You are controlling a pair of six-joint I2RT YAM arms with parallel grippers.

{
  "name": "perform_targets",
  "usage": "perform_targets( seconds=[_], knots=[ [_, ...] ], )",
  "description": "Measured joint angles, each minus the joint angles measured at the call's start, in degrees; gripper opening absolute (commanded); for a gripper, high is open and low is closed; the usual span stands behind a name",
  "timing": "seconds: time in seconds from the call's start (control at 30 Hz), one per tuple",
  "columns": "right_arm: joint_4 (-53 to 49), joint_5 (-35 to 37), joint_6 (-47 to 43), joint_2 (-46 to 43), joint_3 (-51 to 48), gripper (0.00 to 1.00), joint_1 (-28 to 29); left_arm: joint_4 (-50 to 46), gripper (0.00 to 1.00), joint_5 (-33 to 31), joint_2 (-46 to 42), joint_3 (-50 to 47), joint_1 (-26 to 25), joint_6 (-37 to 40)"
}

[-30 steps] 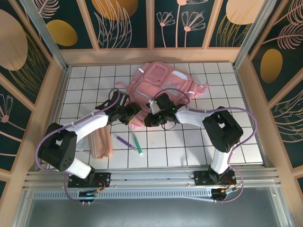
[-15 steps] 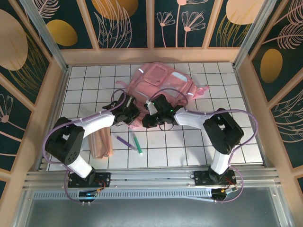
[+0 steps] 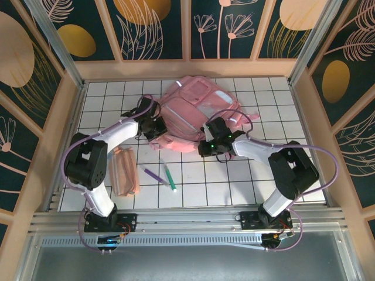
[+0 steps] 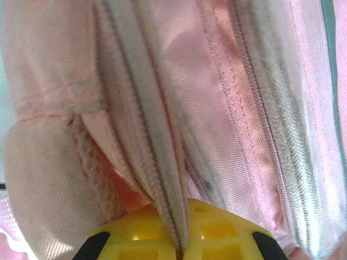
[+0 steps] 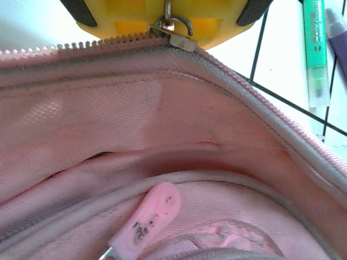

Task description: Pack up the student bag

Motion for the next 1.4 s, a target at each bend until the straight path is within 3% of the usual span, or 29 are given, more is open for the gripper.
perform_targets(
  seconds=[0.03, 0.07, 0.13, 0.23, 0.4, 0.63, 0.83, 1.03, 1.1, 1.27, 1.4],
  knots=[
    [-0.17, 0.09, -0.33, -0.63, -0.11, 0.00, -0.02, -0.76, 0.00, 0.50, 0.83, 1.09, 0.02, 1.95],
    [-0.20, 0.02, -0.63, -1.22, -0.26, 0.00, -0.02, -1.57, 0.09, 0.94, 1.57, 2.25, 0.13, 3.56],
    [-0.17, -0.63, -1.36, -2.10, -0.59, 0.00, 0.00, -3.91, 0.39, 1.46, 3.76, 6.19, 0.66, 6.16],
    [-1.18, -2.45, -1.27, -2.38, -0.85, 0.00, 0.17, -5.09, 0.53, 0.85, 6.23, 11.67, 3.30, 6.80],
    [-1.95, -5.66, 1.18, -0.17, 2.10, 0.00, 4.61, 1.16, 0.59, 2.03, 3.67, 8.44, 6.73, -0.90],
    [-0.72, -9.09, 4.63, 7.37, 9.35, 0.00, 10.08, 10.43, 0.63, -0.68, -9.88, -14.49, -1.16, -17.64],
    [-1.14, -11.34, 4.74, 9.51, 9.88, 0.00, 10.36, 11.45, 0.64, -6.99, -14.80, -18.71, -6.19, -26.21],
    [-1.07, -10.97, 4.57, 9.53, 9.88, 0.00, 10.36, 8.33, 0.69, -10.73, -13.73, -15.47, -7.78, -27.30],
    [-0.57, -10.73, 4.57, 9.53, 9.88, 0.00, 10.34, 3.93, 0.81, -13.00, -13.27, -11.26, -7.74, -24.52],
    [1.97, -10.58, 4.63, 9.53, 9.97, 0.00, 10.08, -2.71, 0.80, -15.34, -11.58, 0.17, -4.74, -18.16],
    [3.78, -10.54, 4.79, 9.53, 10.10, 0.00, 9.86, -3.61, 0.79, -15.19, -14.25, -1.60, -4.22, -18.05]
  ],
)
